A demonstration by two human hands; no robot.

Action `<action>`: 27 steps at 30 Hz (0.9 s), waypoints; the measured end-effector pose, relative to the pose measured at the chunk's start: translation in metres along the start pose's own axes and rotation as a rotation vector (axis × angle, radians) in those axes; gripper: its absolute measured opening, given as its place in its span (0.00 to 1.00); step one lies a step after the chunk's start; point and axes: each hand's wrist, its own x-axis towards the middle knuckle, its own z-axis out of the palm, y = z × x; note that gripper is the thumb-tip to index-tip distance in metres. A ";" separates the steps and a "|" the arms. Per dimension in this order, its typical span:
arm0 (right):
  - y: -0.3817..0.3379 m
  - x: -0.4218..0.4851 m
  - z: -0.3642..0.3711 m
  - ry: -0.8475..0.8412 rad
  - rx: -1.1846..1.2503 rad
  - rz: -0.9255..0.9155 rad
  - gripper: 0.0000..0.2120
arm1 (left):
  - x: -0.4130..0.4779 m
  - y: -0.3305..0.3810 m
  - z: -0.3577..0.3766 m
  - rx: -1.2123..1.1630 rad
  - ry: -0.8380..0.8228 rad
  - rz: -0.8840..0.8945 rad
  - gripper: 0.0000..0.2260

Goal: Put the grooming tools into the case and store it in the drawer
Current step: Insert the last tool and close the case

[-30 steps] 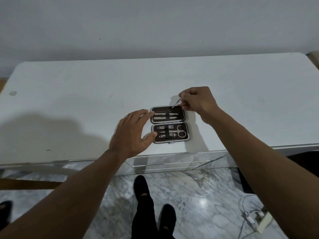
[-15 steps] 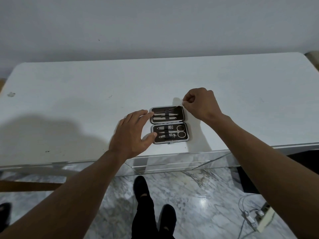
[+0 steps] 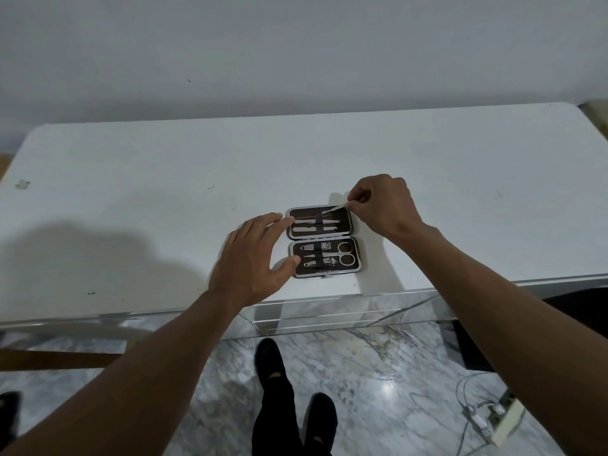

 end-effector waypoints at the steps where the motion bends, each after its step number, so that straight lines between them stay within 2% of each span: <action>1: -0.001 0.000 -0.001 -0.012 -0.018 -0.011 0.04 | 0.000 0.000 0.000 -0.002 0.001 0.000 0.29; 8: -0.005 0.002 -0.001 -0.167 -0.216 -0.148 0.07 | 0.000 0.000 -0.001 0.003 0.001 -0.001 0.29; 22: -0.023 0.008 0.011 -0.219 -0.382 -0.215 0.07 | 0.000 0.000 0.000 0.000 0.009 0.004 0.29; 27: -0.028 0.009 0.016 -0.208 -0.345 -0.183 0.06 | 0.000 -0.001 0.000 -0.006 0.001 -0.002 0.29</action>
